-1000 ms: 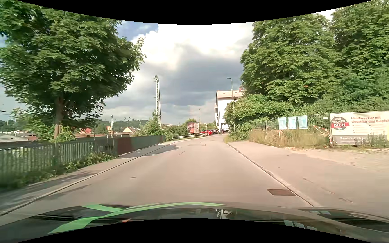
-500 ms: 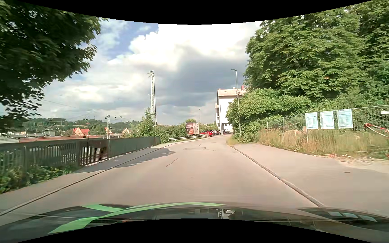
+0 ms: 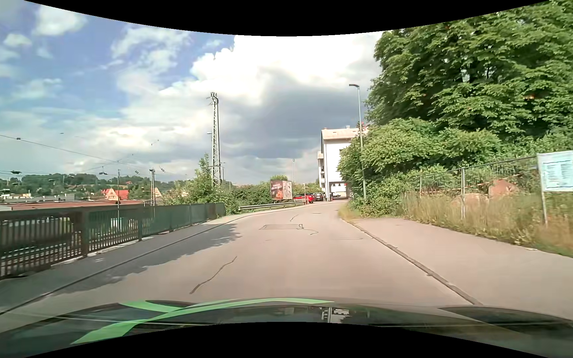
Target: Follow the waypoints while adhering to traffic rules and regulations
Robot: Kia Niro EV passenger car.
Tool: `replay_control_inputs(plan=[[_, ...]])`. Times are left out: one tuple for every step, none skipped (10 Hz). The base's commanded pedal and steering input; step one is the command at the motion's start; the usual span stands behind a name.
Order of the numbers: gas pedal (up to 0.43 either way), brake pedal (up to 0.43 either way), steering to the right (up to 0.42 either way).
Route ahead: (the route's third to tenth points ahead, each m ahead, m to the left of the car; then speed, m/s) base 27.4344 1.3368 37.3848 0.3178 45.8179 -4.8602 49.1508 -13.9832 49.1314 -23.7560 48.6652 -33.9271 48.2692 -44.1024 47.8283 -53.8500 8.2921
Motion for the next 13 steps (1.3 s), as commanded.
replay_control_inputs(plan=[[0.150,0.000,-0.003],[0.118,0.000,-0.003],[0.110,0.000,-0.003],[0.079,0.000,-0.002],[0.039,0.000,-0.001],[0.020,0.000,0.000],[0.008,0.000,0.001],[0.000,0.000,0.002],[0.000,0.000,0.003],[0.000,0.000,0.003],[0.000,0.000,0.003],[0.000,0.000,0.004],[0.000,0.000,0.005]])
